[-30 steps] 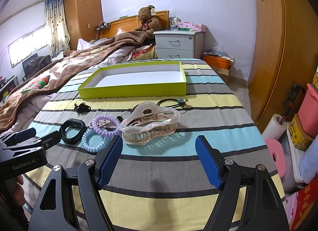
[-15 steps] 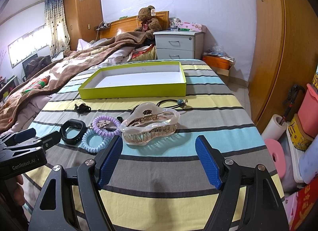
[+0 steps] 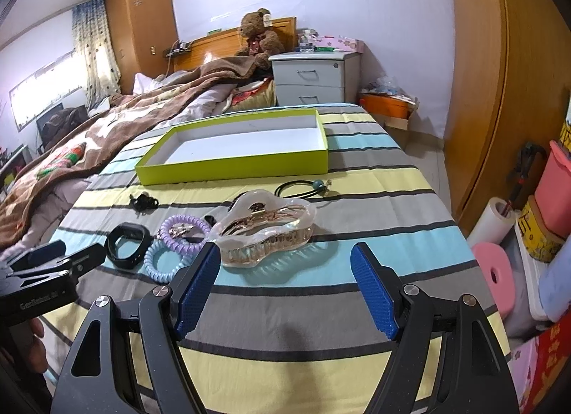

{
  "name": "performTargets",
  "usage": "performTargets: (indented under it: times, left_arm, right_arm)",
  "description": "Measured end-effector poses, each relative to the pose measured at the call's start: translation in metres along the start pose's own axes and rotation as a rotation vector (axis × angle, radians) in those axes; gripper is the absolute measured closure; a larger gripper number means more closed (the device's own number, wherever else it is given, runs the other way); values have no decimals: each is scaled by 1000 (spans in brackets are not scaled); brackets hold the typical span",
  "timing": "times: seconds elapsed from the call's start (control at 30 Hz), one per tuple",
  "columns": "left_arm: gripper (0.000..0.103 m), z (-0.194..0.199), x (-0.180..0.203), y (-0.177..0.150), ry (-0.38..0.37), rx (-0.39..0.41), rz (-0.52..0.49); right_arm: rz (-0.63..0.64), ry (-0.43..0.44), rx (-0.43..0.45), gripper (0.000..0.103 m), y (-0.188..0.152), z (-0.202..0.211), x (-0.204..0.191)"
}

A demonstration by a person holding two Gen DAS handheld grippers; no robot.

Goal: Organize jewelry

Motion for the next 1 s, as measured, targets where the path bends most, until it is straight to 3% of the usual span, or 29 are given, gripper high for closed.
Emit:
performTargets:
  times: [0.13,0.4,0.53,0.67,0.93,1.0]
  left_arm:
    - [12,-4,-4,5,-56,-29,24]
    - [12,-21,-10,21,-41,-70,16]
    - [12,-30,-10,25,-70,-100,33]
    - [13,-39,-8,26,-75,-133,28]
    - [16,-57,-5,26,-52,-193,-11]
    - [16,-59,-4,24,-58,-207,-18]
  right_arm:
    - [-42,-16,-15,27,5,-3,9]
    - [-106,14,-113,27,13,-34,7]
    - [-90,7,-158,28,11,-46,7]
    - [-30,-66,-196,28,11,-46,18]
    - [37,-114,-280,28,0,-48,41]
    - [28,-90,-279,28,-2,-47,41]
Point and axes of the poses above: each gripper's, at about its wrist camera, not at the fingertips, and z roughly against the way its jaws point, x to its right, y to its top, the point moved 8 cm from there along -z, roughly the way its jaws point, and after that the axes turned 15 degrees about z, right-handed, at the moved point
